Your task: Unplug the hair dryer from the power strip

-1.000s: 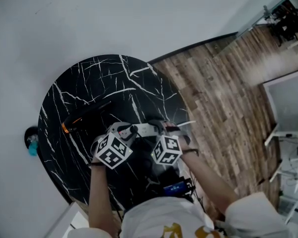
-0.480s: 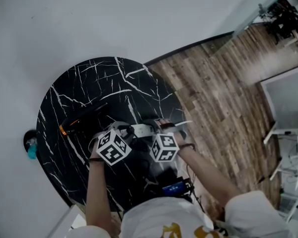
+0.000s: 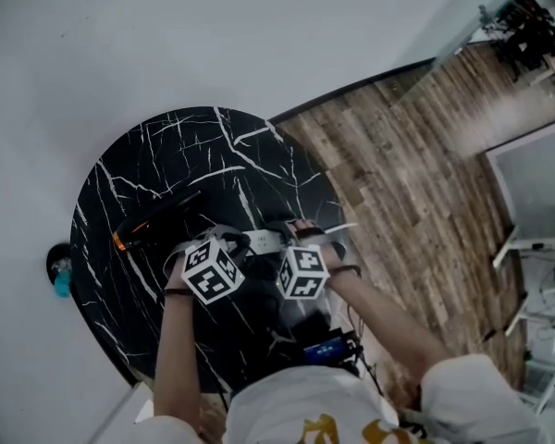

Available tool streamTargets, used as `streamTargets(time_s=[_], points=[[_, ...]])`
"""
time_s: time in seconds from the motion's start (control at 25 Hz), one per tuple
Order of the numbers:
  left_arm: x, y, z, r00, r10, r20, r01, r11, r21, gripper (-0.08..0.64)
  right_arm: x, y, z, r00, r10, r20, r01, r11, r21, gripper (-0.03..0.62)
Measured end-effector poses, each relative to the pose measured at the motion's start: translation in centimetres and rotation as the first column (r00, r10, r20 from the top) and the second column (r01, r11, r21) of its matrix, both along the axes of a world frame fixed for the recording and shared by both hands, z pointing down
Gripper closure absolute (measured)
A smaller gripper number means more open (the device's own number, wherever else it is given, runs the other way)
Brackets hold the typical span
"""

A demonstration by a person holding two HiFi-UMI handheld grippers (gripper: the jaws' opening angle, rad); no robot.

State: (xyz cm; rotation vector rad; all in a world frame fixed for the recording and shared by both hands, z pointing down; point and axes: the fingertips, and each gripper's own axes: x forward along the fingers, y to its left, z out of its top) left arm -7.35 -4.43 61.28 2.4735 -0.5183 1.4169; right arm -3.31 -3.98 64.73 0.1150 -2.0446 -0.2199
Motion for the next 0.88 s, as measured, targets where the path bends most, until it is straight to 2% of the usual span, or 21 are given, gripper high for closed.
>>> streamTargets(time_s=[0.4, 0.68, 0.88], points=[[0.04, -0.10, 0.02, 1.000, -0.013, -0.006, 0.012, 1.000, -0.020, 0.495, 0.04, -0.14, 0.15, 1.000, 0.002, -0.007, -0.002, 0.997, -0.081, 0.330], [0.05, -0.22, 0.13, 1.000, 0.014, 0.012, -0.014, 0.999, -0.034, 0.495, -0.10, -0.10, 0.18, 0.998, 0.006, -0.064, -0.011, 0.996, -0.088, 0.330], [-0.03, -0.32, 0.13, 1.000, 0.015, 0.017, -0.014, 0.998, -0.065, 0.495, -0.14, 0.05, 0.35, 0.997, -0.006, -0.071, -0.002, 0.993, -0.116, 0.330]])
